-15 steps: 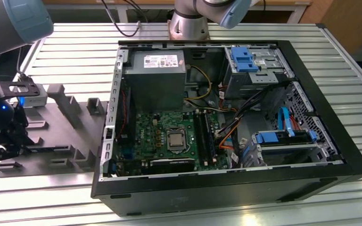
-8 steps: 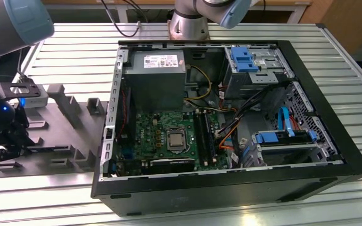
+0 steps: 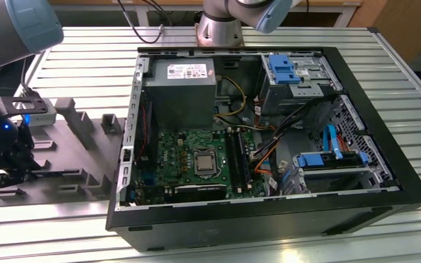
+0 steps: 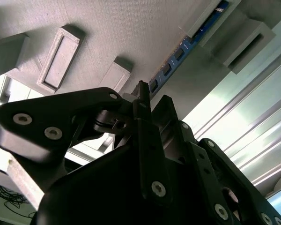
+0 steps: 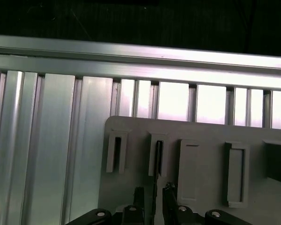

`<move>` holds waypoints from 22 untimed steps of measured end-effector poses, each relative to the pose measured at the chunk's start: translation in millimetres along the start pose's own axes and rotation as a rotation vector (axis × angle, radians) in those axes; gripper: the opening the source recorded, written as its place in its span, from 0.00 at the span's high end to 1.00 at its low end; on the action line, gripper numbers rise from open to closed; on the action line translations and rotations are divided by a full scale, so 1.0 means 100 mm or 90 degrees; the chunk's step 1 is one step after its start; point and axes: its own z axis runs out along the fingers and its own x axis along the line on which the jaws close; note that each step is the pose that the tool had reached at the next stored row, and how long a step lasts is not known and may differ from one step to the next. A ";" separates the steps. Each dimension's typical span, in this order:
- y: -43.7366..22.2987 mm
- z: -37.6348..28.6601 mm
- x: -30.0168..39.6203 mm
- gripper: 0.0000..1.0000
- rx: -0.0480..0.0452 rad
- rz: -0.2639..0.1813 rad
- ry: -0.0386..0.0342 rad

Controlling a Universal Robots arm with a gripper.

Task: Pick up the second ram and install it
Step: 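Pick up the second ram and move it above second insertion slot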

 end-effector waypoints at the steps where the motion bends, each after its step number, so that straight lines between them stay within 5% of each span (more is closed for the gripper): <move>1: 0.000 0.000 0.000 0.70 -0.0001 0.000 0.0000; 11: 0.000 -0.001 -0.002 0.72 -0.0001 0.000 0.0001; 12: 0.000 -0.001 -0.003 0.78 -0.0001 0.000 0.0000; 22: 0.000 -0.001 -0.004 0.87 -0.0001 0.000 0.0000</move>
